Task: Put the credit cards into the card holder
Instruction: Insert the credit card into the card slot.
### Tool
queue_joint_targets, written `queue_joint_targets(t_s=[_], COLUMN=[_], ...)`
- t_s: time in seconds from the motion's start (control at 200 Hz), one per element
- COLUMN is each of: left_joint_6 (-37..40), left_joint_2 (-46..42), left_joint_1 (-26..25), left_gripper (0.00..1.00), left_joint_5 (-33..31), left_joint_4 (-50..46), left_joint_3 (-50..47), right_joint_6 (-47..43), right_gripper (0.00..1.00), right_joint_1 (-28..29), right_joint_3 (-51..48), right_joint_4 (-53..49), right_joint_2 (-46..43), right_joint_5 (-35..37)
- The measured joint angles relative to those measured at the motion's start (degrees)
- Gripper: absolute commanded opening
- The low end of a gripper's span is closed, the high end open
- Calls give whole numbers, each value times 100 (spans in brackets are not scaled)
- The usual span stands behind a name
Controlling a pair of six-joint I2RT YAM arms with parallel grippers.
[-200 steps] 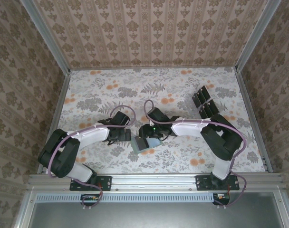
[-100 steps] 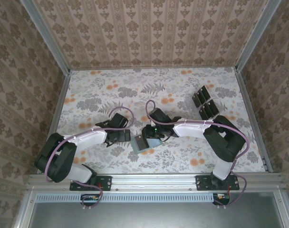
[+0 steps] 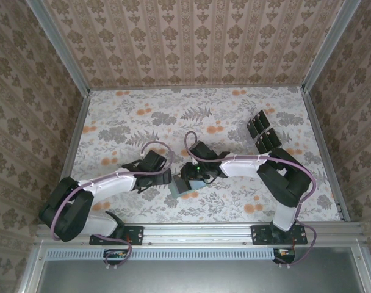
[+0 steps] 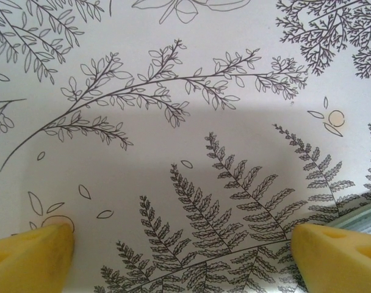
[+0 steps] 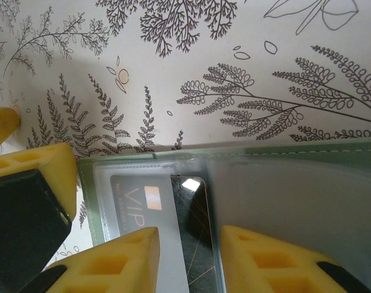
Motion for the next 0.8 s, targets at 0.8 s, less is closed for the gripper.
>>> queue_joint_targets(t_s=[0.8], left_joint_6=[-168], left_joint_2=[35], left_joint_1=[-55], left_gripper=[100], left_joint_5=[-227], left_joint_4=[199], left_joint_3=[-90], right_joint_6=[376], right_gripper=[35], right_joint_1=[466], right_joint_3=[-2], right_joint_4=[485], right_joint_2=[240], right_joint_5=[-234])
